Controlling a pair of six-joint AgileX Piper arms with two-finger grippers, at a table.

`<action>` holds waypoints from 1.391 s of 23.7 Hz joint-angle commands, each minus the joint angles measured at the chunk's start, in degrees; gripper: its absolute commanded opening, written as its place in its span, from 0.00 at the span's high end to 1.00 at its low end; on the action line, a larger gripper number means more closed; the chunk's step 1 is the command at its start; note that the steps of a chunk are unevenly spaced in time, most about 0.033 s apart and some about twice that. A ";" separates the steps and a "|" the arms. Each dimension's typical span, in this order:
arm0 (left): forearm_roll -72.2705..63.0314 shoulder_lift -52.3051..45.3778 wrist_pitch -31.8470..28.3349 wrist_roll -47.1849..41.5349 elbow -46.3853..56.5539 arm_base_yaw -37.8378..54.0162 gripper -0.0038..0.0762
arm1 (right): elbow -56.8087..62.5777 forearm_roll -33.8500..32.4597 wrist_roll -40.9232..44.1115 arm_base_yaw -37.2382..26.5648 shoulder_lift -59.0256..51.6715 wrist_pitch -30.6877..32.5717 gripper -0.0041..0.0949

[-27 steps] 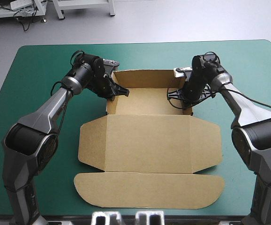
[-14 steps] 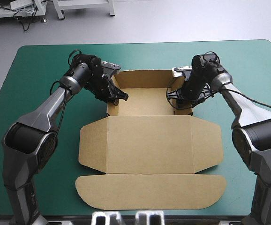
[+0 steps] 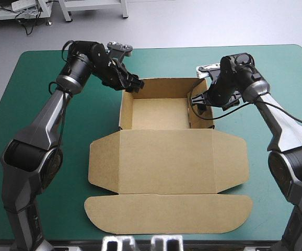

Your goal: Fold the box

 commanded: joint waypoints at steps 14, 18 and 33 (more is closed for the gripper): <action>20.76 -45.35 2.86 11.43 23.64 0.00 0.96 | -6.11 2.85 -8.50 -0.07 -17.72 0.06 0.21; 22.99 -55.13 2.75 8.65 45.68 0.00 0.96 | -6.01 2.86 -8.50 -0.07 -10.60 -0.08 0.21; 24.39 -62.93 2.26 -1.38 62.42 0.00 0.96 | -6.12 6.86 -5.66 -0.07 6.66 -3.03 0.33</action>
